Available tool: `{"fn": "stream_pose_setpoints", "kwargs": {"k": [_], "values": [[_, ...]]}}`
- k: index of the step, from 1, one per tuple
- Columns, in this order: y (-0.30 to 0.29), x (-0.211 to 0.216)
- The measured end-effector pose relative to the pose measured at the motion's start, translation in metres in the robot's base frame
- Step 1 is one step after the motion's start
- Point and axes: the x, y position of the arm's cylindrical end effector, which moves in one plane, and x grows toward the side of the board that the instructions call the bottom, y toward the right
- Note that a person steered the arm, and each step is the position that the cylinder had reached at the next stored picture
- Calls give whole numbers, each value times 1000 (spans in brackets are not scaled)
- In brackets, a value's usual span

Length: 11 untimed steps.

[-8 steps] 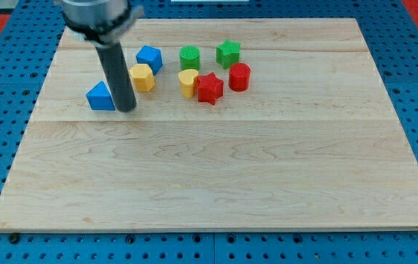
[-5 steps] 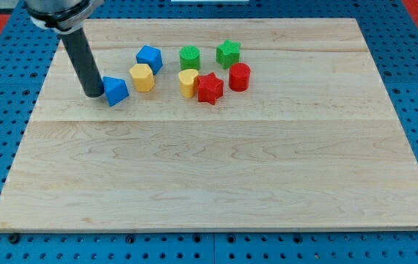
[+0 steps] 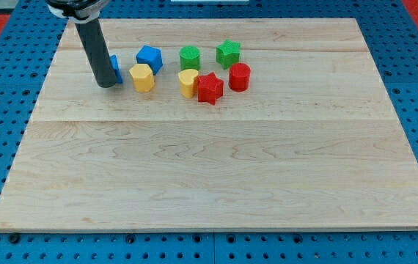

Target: Move the blue triangle to the top left of the blue cube

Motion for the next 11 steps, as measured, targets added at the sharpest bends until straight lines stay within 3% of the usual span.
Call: {"fn": "stream_pose_setpoints", "kwargs": {"k": [4, 5, 9, 10, 11], "values": [[21, -72], [37, -75], [3, -97], [38, -85], [127, -73]]}}
